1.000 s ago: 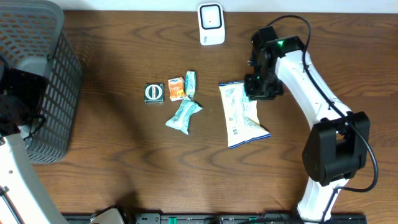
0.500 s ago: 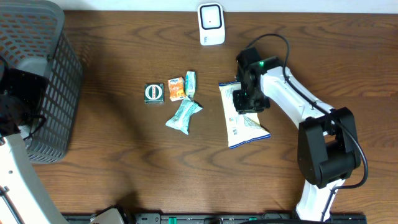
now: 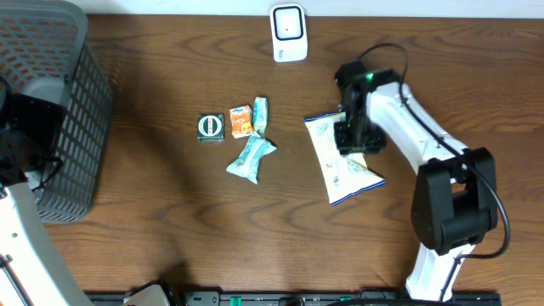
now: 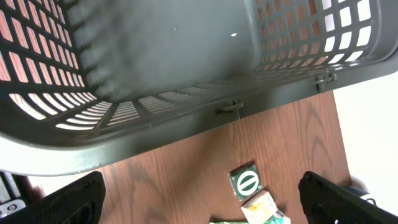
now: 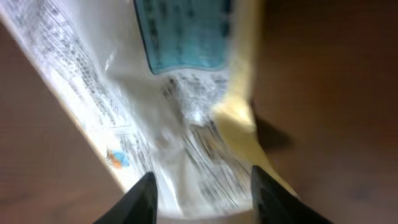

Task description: Scan the item barcode

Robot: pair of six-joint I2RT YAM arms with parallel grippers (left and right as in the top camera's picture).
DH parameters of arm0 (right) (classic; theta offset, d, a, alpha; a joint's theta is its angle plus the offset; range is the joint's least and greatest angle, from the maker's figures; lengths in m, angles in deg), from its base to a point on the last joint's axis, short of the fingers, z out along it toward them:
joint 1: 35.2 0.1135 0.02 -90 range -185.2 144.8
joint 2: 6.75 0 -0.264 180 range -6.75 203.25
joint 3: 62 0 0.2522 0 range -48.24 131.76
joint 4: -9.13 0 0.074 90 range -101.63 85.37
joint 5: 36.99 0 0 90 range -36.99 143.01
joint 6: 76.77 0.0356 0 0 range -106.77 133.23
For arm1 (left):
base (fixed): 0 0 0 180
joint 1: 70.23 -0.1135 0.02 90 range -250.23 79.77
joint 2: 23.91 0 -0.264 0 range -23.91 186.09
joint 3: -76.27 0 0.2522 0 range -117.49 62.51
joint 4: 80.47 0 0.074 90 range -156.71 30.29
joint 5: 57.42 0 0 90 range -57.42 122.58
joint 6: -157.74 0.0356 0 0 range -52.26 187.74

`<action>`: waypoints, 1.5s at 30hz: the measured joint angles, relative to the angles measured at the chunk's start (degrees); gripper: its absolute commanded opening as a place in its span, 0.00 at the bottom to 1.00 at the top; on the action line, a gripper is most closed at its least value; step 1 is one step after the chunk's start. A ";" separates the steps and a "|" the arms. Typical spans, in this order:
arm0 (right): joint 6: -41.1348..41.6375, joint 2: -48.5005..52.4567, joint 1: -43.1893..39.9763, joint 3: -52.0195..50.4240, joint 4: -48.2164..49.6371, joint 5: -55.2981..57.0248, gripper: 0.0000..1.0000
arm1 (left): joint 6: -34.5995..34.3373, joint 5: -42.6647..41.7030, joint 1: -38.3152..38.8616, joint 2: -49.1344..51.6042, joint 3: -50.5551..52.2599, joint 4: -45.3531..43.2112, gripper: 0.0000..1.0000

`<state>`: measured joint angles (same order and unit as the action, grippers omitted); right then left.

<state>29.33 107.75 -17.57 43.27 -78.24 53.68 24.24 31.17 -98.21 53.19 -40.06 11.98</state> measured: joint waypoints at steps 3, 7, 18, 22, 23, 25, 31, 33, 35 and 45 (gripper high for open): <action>-0.07 -0.04 -0.20 4.42 -5.35 0.61 0.36 | 0.00 0.02 0.00 0.00 0.00 0.00 0.97; -0.11 -0.04 0.07 3.91 -9.31 0.85 0.36 | 0.00 0.02 0.00 0.00 0.00 -0.02 0.98; -0.22 -0.02 0.72 -11.45 5.60 -5.31 0.36 | -0.02 0.04 0.00 0.00 0.00 -0.02 0.98; -0.22 -0.02 2.64 -12.48 8.46 -11.67 0.37 | 0.00 0.02 0.00 0.00 0.00 0.00 0.98; -0.22 -0.02 2.97 -12.48 8.90 -13.00 0.38 | 0.00 0.02 0.00 0.00 0.00 0.00 0.98; -0.24 -0.02 3.76 -12.37 9.03 -14.75 0.39 | 0.00 0.04 0.00 0.00 0.00 -0.02 0.98; -0.24 -0.02 3.56 -7.80 1.84 -14.05 0.40 | 0.00 0.04 0.00 0.00 0.00 0.00 0.98; -0.24 -0.02 3.19 -5.68 -0.37 -12.94 0.42 | 0.00 0.02 0.00 0.00 0.00 0.00 0.98; -0.26 -0.02 2.82 -4.15 -1.66 -11.43 0.44 | 0.00 0.04 0.00 0.00 0.00 0.00 0.98; -0.28 -0.02 1.33 -3.26 3.26 -5.64 0.47 | 0.00 0.02 0.00 0.00 0.00 0.00 0.98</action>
<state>29.04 107.73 -16.24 40.01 -74.98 48.04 24.24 31.19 -98.21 53.19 -40.06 11.98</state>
